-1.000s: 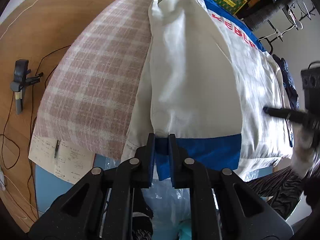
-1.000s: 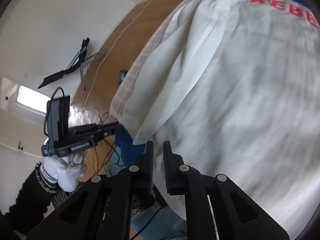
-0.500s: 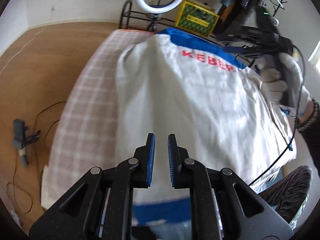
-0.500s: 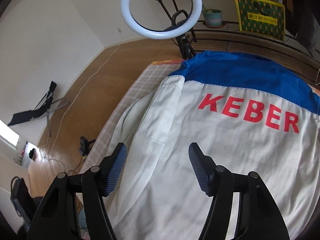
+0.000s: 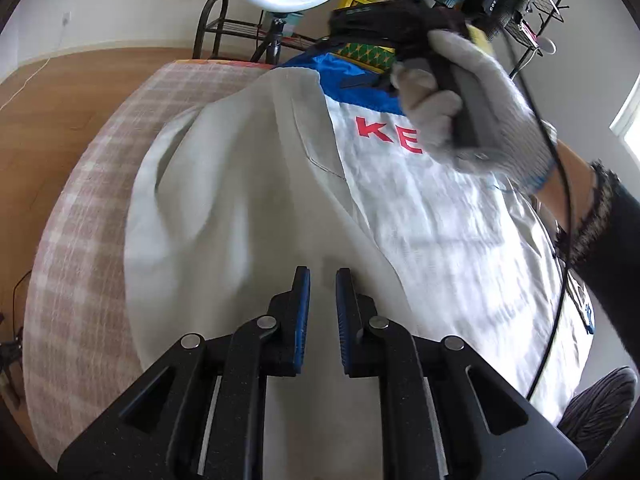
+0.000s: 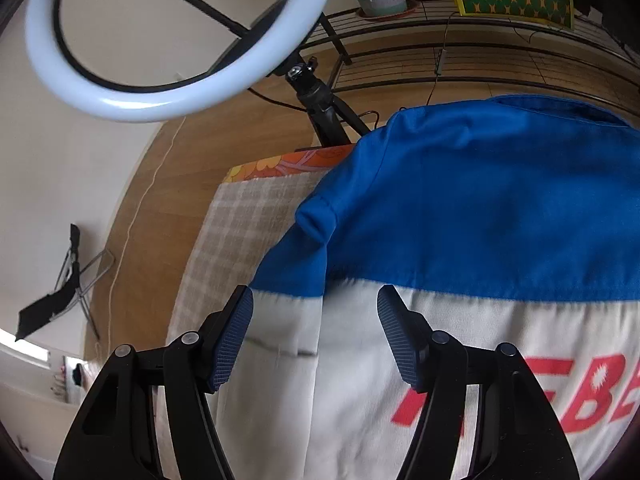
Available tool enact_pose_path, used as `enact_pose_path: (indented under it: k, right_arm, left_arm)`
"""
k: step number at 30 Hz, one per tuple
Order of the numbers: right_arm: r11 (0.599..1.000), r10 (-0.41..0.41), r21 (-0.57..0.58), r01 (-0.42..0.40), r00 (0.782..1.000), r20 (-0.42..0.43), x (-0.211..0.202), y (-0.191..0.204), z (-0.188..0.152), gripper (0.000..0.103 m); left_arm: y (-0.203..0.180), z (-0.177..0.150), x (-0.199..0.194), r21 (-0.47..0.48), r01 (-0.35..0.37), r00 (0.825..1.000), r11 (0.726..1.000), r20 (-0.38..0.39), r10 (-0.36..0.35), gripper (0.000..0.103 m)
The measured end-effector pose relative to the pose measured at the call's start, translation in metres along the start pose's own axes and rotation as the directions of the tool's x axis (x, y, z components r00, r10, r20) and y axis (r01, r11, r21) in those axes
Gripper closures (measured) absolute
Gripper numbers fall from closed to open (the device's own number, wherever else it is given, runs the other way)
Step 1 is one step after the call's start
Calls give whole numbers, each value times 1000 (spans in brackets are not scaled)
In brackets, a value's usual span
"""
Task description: Fold large clothes
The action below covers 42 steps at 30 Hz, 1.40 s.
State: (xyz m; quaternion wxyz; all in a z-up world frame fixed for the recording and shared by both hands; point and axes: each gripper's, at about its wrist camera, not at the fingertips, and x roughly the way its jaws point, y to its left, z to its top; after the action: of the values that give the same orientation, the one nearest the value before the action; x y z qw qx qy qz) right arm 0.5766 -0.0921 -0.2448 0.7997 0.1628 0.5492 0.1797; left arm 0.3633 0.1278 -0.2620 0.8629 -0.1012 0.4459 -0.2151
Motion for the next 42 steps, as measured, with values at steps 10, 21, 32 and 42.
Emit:
enact_pose_path:
  k: [10, 21, 32, 42]
  right_arm:
    - [999, -22, -31, 24, 998, 53, 28, -5, 36, 103]
    - [961, 90, -268, -61, 991, 99, -31, 46, -23, 97]
    - [944, -126, -307, 122, 992, 6, 42, 19, -33, 103]
    - [971, -61, -229, 72, 997, 56, -18, 15, -41, 97]
  left_arm:
    - [-24, -20, 18, 157, -1, 1000, 988, 6, 1, 92]
    - [-25, -19, 17, 146, -15, 1000, 989, 12, 14, 92]
    - [-28, -44, -11, 129, 11, 1000, 992, -20, -8, 92]
    - [0, -78, -87, -8, -98, 994, 995, -43, 97, 92]
